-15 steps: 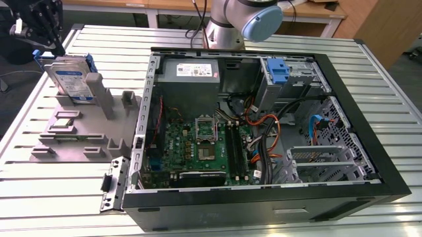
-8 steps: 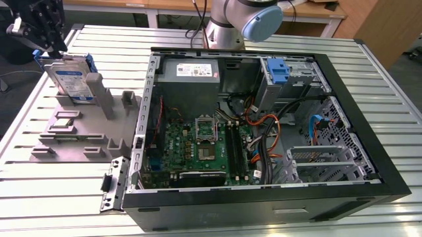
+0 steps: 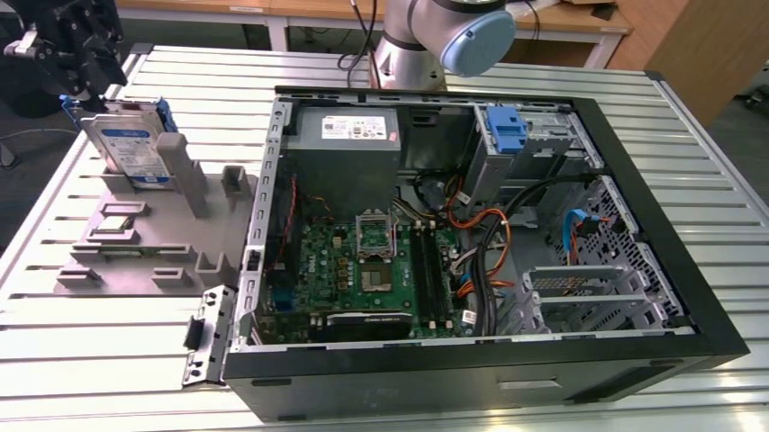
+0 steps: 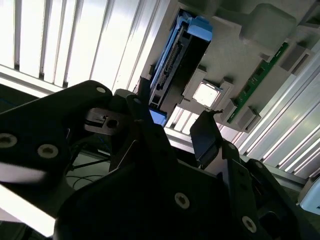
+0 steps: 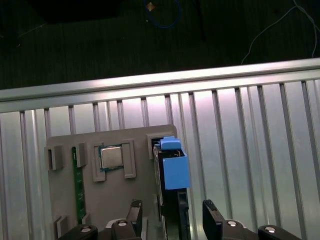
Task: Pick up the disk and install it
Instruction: 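Pick up the disk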
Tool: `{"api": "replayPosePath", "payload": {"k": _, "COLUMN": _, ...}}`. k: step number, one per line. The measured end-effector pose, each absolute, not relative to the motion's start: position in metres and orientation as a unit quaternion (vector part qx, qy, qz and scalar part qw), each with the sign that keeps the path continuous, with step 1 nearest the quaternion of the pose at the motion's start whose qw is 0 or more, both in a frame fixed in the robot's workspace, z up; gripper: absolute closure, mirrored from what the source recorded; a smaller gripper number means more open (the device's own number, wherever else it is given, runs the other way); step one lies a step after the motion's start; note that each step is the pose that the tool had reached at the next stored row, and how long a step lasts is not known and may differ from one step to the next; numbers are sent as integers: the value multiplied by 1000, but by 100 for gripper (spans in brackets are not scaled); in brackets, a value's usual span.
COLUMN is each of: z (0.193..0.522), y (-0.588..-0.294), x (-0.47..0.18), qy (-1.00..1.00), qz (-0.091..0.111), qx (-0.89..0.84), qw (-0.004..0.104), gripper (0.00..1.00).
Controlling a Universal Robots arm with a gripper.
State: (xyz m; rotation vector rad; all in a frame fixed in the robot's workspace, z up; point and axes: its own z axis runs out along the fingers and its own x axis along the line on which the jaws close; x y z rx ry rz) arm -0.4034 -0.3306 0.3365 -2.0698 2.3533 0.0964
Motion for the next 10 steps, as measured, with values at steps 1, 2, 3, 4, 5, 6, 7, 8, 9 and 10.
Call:
{"api": "replayPosePath", "payload": {"k": 1, "z": 336, "y": -331, "x": -403, "qy": 751, "qz": 31, "qx": -660, "qw": 3, "gripper": 41}}
{"api": "replayPosePath", "payload": {"k": 2, "z": 336, "y": -331, "x": -403, "qy": 751, "qz": 31, "qx": -660, "qw": 3, "gripper": 41}}
{"api": "replayPosePath", "payload": {"k": 3, "z": 336, "y": -331, "x": -403, "qy": 751, "qz": 31, "qx": -660, "qw": 3, "gripper": 41}}
{"api": "replayPosePath", "payload": {"k": 4, "z": 336, "y": -331, "x": -403, "qy": 751, "qz": 31, "qx": -660, "qw": 3, "gripper": 41}}
{"api": "replayPosePath", "payload": {"k": 5, "z": 336, "y": -331, "x": -403, "qy": 751, "qz": 31, "qx": -660, "qw": 3, "gripper": 41}}
{"api": "replayPosePath", "payload": {"k": 6, "z": 336, "y": -331, "x": -403, "qy": 751, "qz": 31, "qx": -660, "qw": 3, "gripper": 41}}
{"api": "replayPosePath", "payload": {"k": 7, "z": 336, "y": -331, "x": -403, "qy": 751, "qz": 31, "qx": -660, "qw": 3, "gripper": 41}}
{"api": "replayPosePath", "payload": {"k": 8, "z": 336, "y": -330, "x": -403, "qy": 751, "qz": 31, "qx": -660, "qw": 3, "gripper": 41}}
{"api": "replayPosePath", "payload": {"k": 9, "z": 336, "y": -330, "x": -403, "qy": 751, "qz": 31, "qx": -660, "qw": 3, "gripper": 41}}
{"api": "replayPosePath", "payload": {"k": 10, "z": 336, "y": -330, "x": -403, "qy": 751, "qz": 31, "qx": -660, "qw": 3, "gripper": 41}}
